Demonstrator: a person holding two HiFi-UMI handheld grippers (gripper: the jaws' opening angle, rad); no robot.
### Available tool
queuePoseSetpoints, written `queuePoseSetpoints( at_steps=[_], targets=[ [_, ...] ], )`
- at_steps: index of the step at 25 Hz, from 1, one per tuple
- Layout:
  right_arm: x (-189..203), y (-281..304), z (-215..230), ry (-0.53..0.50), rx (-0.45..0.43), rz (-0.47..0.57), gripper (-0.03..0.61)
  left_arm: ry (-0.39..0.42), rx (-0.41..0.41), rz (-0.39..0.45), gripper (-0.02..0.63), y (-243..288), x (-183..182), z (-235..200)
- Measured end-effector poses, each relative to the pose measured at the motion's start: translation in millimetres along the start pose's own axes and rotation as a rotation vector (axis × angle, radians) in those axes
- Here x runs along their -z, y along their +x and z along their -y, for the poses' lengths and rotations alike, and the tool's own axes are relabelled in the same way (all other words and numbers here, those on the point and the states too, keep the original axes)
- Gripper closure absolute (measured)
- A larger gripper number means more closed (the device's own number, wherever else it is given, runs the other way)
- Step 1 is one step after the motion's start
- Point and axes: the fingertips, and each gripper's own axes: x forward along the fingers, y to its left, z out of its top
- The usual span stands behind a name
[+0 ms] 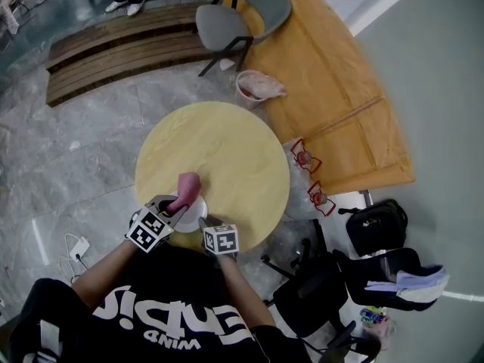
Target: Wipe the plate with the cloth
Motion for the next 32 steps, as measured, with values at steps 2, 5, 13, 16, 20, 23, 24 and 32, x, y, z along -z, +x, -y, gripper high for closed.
queuePoseSetpoints(
  at_steps=[2,5,13,16,20,23,24,32],
  targets=[
    [0.1,2.0,0.8,0.004,0.003,-0.012,0.476,-0.009,0.002,-0.003,0.563,0.8,1.6,-3.2],
    [0.2,5.0,0.6,0.012,-0.004,-0.024,0.476,-0.017,0.018,-0.021,0.563,4.7,3.8,-4.2],
    [-0.2,7.0,-0.3,0.032,0.012,-0.024,0.476,0.049,0.133,-0.102,0.563,31.7,18.7,15.0],
    [1.1,6.2,0.8,0.039,0.008,-0.023,0.476,0.09,0.175,-0.146,0.563,43.0,27.3,25.0],
    [0.8,5.1,3.3,0.043,0.003,-0.022,0.476,0.117,0.229,-0.196,0.563,56.6,32.1,39.2],
    [0.3,4.5,3.5,0.046,0.002,-0.024,0.476,0.144,0.267,-0.24,0.563,65.3,40.8,49.0],
    [0.1,4.3,3.7,0.047,0.001,-0.023,0.476,0.156,0.276,-0.253,0.563,68.4,43.2,51.4],
    [-0.5,5.3,6.4,0.04,0.015,-0.025,0.485,0.132,0.26,-0.292,0.563,83.0,51.7,46.8]
  ],
)
